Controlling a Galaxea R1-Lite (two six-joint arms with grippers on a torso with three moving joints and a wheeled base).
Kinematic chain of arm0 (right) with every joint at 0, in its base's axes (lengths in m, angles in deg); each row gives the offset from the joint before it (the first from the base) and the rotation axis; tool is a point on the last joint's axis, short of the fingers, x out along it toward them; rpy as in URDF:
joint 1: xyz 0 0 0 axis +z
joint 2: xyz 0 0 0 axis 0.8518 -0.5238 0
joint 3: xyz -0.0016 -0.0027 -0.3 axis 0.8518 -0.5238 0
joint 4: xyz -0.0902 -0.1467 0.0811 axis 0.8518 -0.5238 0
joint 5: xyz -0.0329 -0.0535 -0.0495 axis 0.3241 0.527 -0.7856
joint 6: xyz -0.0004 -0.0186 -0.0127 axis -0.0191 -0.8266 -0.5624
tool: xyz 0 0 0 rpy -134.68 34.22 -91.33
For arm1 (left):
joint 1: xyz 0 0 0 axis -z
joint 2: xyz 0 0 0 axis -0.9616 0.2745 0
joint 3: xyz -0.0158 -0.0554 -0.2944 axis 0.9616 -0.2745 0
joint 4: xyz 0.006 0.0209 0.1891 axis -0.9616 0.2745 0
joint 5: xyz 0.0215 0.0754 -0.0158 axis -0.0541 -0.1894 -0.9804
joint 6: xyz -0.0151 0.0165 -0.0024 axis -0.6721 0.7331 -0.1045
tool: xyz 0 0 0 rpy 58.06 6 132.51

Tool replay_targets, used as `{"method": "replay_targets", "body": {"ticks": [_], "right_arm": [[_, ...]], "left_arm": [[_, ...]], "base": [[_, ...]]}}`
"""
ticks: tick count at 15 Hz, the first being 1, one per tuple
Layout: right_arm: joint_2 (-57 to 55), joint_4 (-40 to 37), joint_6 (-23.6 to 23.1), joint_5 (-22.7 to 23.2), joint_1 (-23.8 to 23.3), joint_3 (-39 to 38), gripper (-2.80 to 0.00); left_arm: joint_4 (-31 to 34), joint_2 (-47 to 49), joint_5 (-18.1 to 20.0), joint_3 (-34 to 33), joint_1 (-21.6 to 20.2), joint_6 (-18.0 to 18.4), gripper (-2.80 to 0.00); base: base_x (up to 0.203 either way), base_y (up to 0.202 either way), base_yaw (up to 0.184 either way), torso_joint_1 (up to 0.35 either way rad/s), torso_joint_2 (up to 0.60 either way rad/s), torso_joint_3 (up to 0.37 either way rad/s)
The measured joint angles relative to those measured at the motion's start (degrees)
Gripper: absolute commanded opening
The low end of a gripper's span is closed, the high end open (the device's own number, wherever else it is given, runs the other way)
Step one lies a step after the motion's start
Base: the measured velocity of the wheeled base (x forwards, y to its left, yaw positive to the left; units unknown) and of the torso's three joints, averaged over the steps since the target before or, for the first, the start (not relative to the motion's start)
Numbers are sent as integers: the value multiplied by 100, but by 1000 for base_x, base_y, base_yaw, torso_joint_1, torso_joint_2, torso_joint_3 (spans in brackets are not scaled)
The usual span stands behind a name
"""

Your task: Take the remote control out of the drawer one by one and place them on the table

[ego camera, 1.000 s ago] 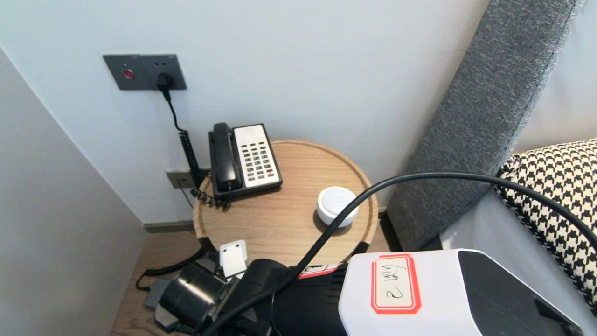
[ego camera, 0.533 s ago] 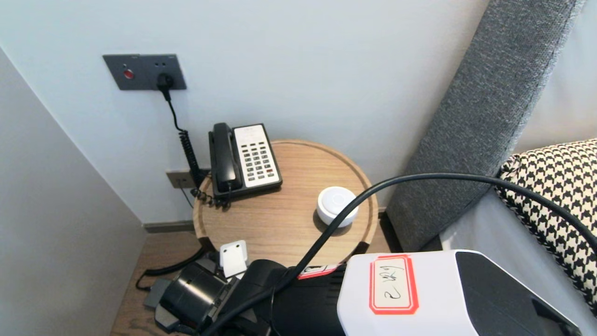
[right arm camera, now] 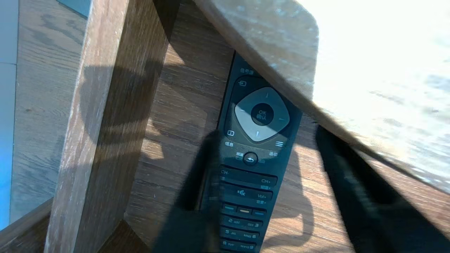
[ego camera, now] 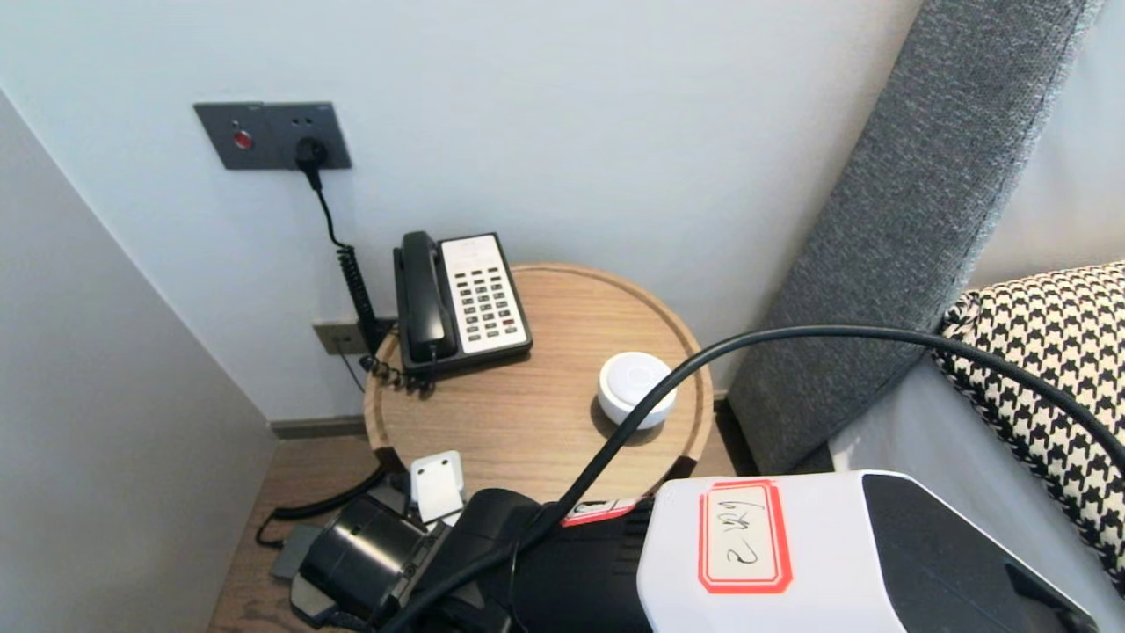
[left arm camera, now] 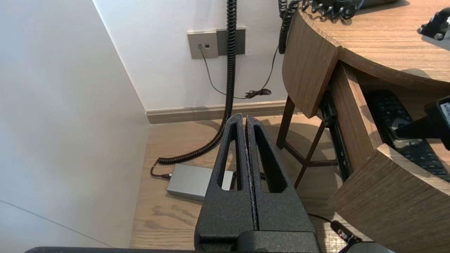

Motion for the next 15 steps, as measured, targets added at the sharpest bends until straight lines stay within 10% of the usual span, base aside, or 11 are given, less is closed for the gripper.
{"method": "replay_targets", "body": {"ticks": [11,12,15], "right_arm": [[155,-72,-126,-26,108,0,-280],[148,-65,-127,-79,126,0,0],[72,-11,-139,-178,156,0,0]], "left_arm": [[0,0,2,0,0,2,-280],[0,0,0,0,0,2,-280],[0,0,2,0,0,2,-280]], "base": [[0,0,0,0,0,0],[0,0,0,0,0,0],[0,0,0,0,0,0]]}}
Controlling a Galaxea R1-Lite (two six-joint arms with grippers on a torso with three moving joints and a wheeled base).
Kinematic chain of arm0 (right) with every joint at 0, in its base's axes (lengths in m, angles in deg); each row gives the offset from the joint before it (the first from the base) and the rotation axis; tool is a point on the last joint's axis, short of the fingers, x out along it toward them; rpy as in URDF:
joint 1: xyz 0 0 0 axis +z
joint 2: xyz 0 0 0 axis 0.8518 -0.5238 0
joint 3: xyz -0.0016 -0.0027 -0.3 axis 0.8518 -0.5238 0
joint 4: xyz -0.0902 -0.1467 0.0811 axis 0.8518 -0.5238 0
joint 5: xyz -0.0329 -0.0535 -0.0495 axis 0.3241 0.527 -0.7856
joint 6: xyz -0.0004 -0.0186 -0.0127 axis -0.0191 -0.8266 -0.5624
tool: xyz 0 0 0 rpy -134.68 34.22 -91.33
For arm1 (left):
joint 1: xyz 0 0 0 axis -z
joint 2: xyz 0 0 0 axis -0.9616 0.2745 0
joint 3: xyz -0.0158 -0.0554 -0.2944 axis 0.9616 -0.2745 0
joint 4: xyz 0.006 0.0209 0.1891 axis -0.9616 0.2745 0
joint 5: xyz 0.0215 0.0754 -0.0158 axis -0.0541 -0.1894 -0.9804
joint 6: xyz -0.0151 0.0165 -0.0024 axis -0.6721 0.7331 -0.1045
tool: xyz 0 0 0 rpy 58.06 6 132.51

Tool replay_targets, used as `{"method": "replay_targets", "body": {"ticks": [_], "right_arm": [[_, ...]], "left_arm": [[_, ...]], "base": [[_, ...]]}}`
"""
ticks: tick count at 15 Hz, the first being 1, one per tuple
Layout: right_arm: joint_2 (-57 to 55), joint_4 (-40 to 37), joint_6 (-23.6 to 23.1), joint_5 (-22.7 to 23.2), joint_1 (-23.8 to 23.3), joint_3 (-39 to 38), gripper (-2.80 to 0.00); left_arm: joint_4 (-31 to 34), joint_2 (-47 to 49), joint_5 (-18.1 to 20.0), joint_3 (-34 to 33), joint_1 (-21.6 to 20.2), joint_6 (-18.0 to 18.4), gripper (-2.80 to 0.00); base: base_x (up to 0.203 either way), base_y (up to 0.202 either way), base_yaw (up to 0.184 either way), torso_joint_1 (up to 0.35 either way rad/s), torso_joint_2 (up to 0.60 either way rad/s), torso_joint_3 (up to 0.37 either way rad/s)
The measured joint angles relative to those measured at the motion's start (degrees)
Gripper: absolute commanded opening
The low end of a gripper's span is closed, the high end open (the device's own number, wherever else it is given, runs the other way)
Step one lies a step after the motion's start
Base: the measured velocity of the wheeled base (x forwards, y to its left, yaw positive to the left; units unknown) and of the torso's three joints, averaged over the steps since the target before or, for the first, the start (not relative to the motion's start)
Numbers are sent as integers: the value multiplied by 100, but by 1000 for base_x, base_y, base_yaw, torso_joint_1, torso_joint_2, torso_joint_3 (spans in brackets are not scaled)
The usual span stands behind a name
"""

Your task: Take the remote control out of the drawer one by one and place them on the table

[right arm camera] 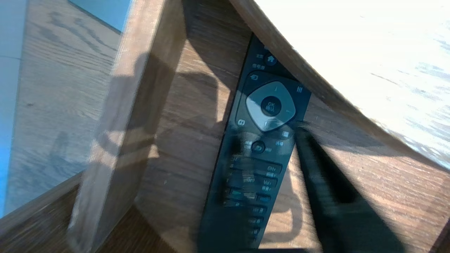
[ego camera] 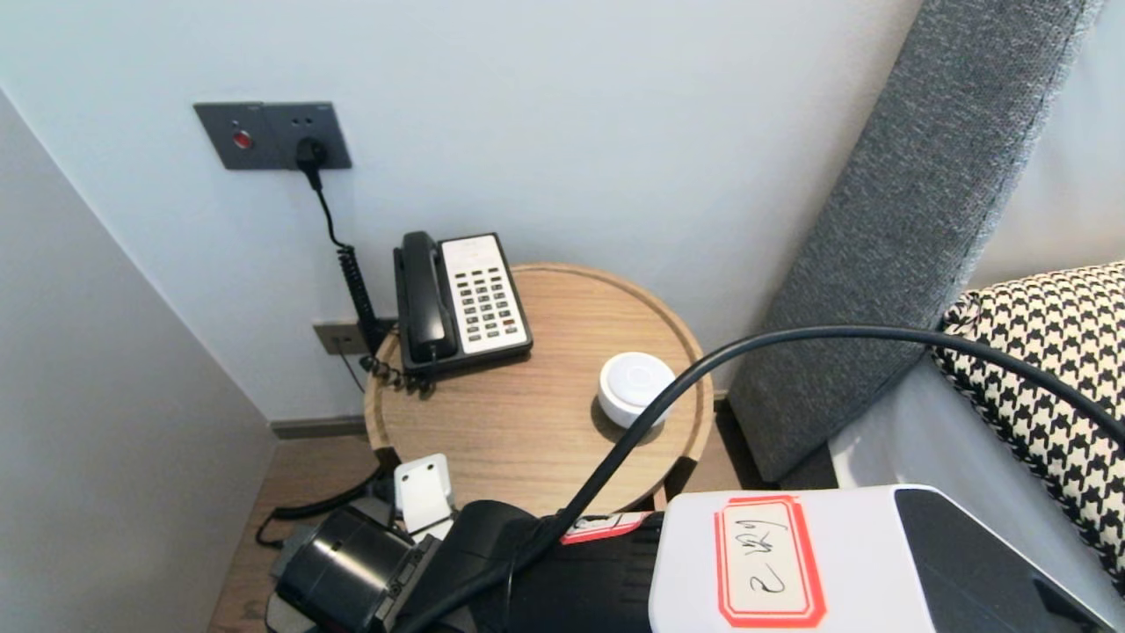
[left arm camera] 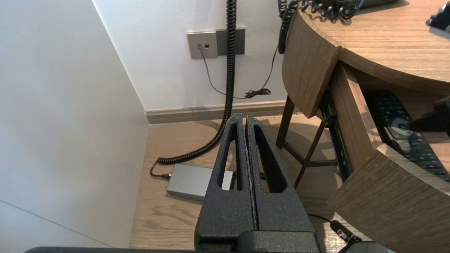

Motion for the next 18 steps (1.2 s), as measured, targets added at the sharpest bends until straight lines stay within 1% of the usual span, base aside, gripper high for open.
{"method": "replay_targets", "body": {"ticks": [5,10,18], "right_arm": [[-75,141,-10,-261,2,5,0],[-155,146,-3,-353,-6,0,0],[-359,169,2,-368,-75,9,0]], "left_arm": [[0,0,-2,0,0,0,-280],[2,0,-3,0,0,0,-280],[0,0,-2,0,0,-5,-280]], "base": [[0,0,0,0,0,0],[0,0,0,0,0,0],[0,0,0,0,0,0]]}}
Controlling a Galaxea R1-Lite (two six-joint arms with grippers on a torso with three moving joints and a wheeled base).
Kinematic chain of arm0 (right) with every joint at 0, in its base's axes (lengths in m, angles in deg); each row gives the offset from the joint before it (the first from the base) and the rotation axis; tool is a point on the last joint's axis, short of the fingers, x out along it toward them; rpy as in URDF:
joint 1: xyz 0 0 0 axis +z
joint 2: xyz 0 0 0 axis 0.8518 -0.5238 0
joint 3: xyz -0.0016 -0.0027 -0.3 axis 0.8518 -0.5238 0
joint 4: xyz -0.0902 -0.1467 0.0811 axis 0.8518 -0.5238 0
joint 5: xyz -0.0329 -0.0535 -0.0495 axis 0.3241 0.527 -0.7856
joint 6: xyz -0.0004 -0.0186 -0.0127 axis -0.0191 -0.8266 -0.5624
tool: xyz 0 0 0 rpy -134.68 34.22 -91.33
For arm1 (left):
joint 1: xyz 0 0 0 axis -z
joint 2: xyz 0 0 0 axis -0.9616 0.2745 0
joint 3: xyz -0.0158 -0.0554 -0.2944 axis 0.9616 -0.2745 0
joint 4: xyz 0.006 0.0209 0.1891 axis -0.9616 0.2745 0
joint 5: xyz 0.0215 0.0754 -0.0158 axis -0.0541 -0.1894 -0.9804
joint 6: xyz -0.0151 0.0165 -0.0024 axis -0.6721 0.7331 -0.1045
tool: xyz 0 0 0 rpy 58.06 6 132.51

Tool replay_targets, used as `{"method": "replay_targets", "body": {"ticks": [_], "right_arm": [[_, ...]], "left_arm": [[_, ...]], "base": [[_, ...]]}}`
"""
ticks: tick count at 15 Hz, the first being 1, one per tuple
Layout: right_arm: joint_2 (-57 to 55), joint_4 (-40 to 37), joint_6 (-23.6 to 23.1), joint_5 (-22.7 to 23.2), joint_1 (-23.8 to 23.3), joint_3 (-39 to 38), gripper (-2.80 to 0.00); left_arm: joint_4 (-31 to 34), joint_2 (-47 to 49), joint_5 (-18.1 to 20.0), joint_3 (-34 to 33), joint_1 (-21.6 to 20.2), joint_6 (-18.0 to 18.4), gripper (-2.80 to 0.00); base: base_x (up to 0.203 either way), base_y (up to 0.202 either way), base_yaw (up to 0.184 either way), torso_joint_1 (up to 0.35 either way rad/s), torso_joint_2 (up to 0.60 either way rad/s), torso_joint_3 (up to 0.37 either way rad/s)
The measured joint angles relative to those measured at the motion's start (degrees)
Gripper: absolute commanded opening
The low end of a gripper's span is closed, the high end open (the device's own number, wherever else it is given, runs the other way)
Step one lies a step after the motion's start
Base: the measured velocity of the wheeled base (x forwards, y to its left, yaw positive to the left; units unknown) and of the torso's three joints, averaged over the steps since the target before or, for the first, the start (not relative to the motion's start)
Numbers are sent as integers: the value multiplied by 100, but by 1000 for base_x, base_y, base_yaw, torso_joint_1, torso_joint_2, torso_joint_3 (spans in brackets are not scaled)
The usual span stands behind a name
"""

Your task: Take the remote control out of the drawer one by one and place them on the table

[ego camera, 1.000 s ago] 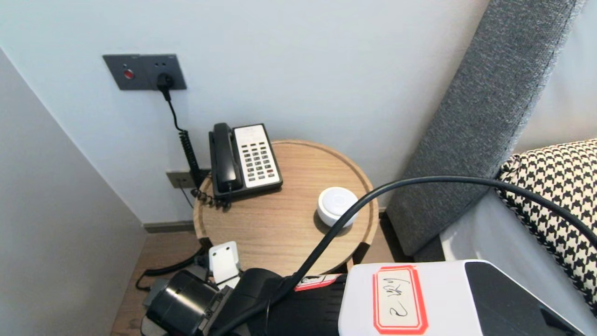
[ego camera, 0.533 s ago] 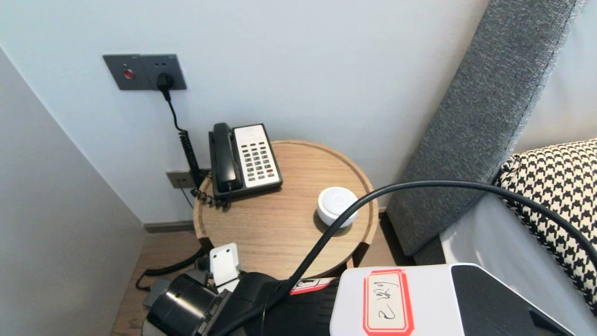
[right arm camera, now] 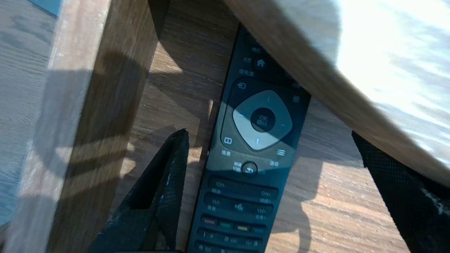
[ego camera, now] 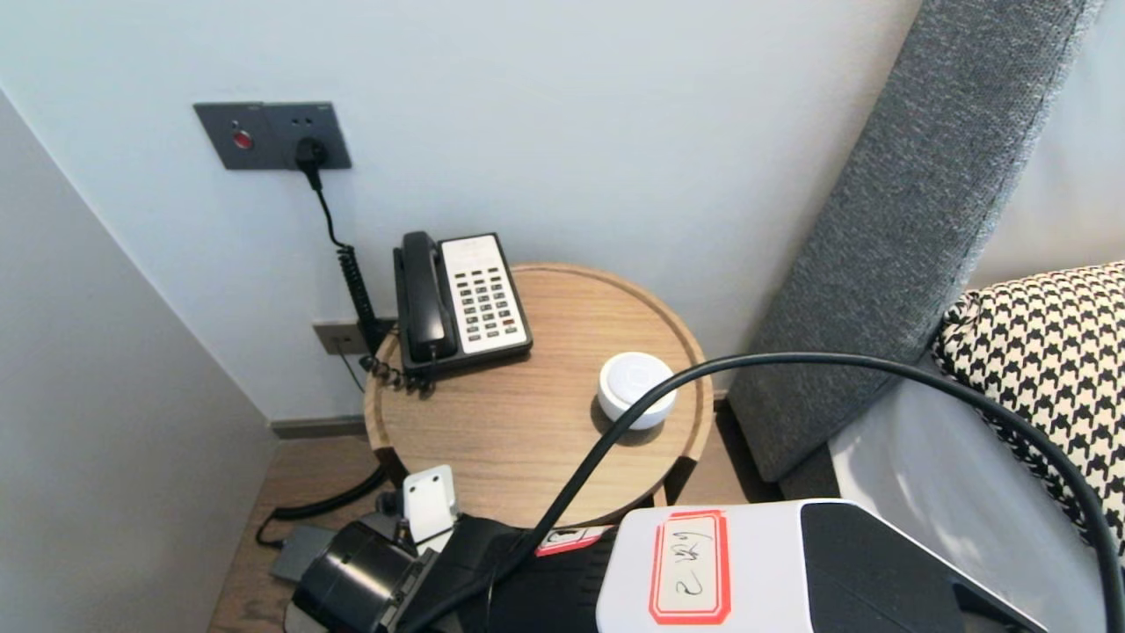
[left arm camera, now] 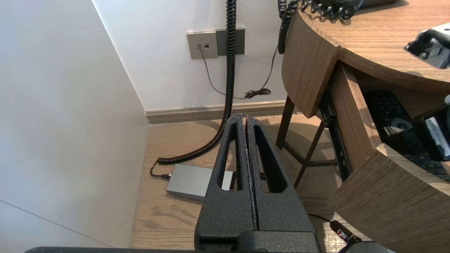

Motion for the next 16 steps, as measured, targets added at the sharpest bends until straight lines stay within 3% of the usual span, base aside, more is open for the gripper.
{"method": "replay_targets", "body": {"ticks": [16], "right_arm": [[31,186,135,-78,0,-6,0]], "left_arm": [[2,0,0,0,-5,2,-280]], "base": [[0,0,0,0,0,0]]}}
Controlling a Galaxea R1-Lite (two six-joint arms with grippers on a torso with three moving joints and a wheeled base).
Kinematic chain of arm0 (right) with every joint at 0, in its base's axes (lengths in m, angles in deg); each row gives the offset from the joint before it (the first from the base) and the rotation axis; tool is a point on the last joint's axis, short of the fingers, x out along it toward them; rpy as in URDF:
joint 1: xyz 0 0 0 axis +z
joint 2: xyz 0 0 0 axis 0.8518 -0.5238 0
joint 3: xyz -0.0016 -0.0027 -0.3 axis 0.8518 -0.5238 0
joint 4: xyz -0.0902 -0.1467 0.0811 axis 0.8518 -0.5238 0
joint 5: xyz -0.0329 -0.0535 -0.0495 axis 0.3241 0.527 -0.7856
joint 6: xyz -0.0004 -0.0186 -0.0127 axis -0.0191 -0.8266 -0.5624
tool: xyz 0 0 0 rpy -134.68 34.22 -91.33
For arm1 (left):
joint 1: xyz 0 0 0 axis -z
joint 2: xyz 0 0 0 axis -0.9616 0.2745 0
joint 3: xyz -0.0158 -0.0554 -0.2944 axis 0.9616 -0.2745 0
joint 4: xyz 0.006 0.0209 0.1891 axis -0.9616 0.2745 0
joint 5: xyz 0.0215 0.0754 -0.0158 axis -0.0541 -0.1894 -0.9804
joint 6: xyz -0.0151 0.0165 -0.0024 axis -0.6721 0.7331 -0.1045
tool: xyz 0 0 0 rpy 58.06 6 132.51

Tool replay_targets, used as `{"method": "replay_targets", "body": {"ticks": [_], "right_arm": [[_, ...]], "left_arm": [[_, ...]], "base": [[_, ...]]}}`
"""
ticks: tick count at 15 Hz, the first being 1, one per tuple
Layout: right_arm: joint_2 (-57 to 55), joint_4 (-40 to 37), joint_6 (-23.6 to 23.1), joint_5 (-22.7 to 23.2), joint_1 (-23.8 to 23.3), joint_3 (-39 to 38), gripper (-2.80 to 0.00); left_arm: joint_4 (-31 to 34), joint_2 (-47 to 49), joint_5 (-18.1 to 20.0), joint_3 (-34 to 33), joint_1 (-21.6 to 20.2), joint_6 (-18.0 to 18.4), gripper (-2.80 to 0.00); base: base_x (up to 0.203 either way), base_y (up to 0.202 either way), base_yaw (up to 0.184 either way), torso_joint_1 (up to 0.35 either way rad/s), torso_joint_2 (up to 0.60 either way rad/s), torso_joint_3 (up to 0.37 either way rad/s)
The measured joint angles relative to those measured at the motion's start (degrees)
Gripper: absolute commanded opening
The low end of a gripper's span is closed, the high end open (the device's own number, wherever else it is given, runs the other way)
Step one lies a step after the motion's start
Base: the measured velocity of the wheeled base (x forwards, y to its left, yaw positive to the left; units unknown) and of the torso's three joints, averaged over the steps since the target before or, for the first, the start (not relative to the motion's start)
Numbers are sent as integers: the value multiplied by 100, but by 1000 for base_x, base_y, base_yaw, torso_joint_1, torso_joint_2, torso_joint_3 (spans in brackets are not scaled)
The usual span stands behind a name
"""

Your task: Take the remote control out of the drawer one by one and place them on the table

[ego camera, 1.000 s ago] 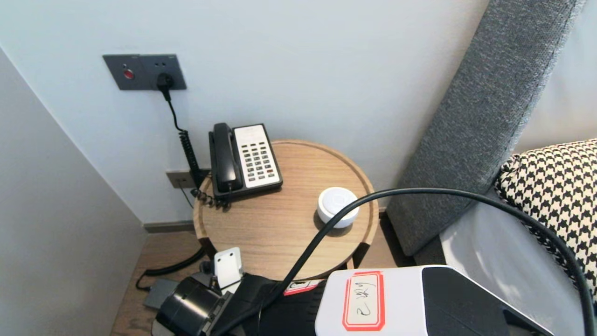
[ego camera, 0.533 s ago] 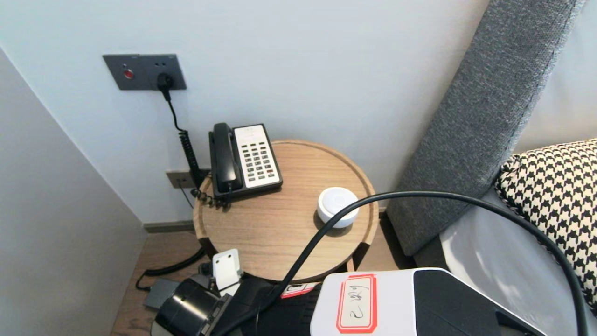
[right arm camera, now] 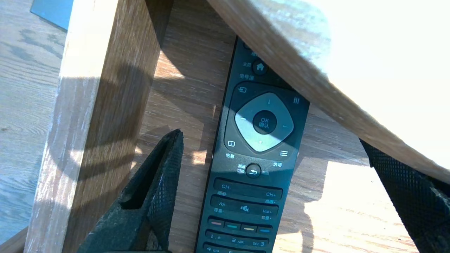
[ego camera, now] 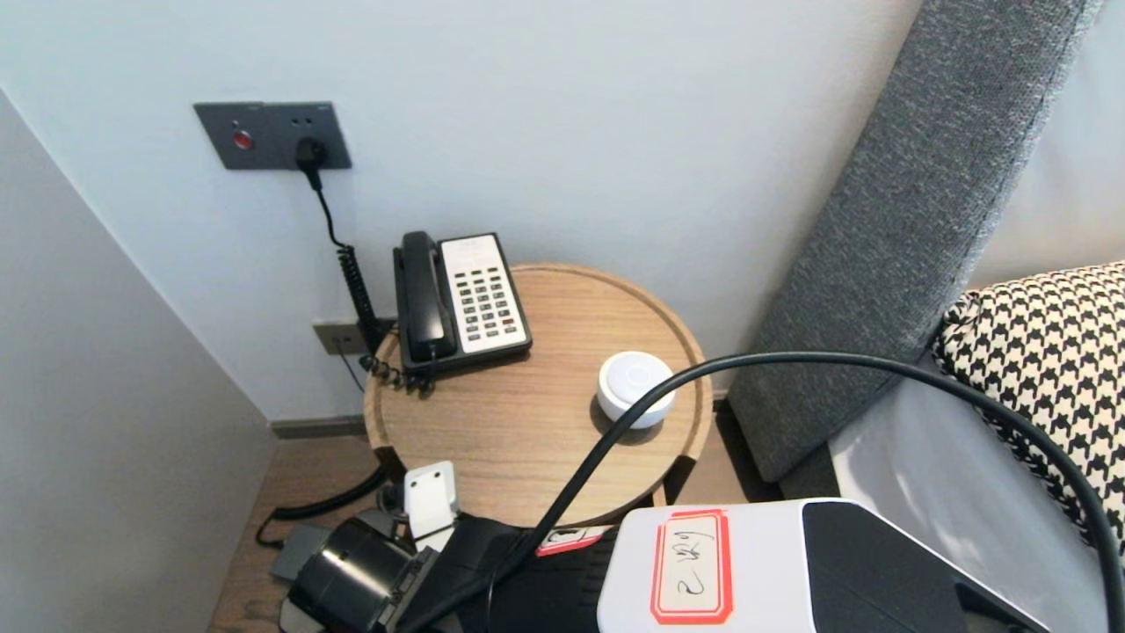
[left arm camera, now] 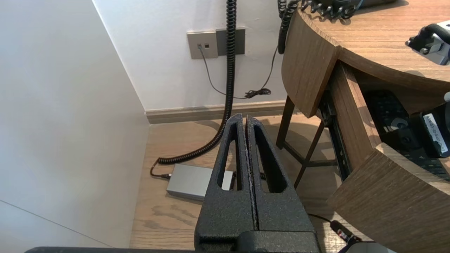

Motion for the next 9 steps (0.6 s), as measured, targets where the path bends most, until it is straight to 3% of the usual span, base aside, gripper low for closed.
{"method": "replay_targets", "body": {"ticks": [9], "right_arm": [[-90,256,257,-206,-48,0,0]], "left_arm": [[-2,0,0,0,5,2,-280]], "base": [[0,0,0,0,0,0]]}}
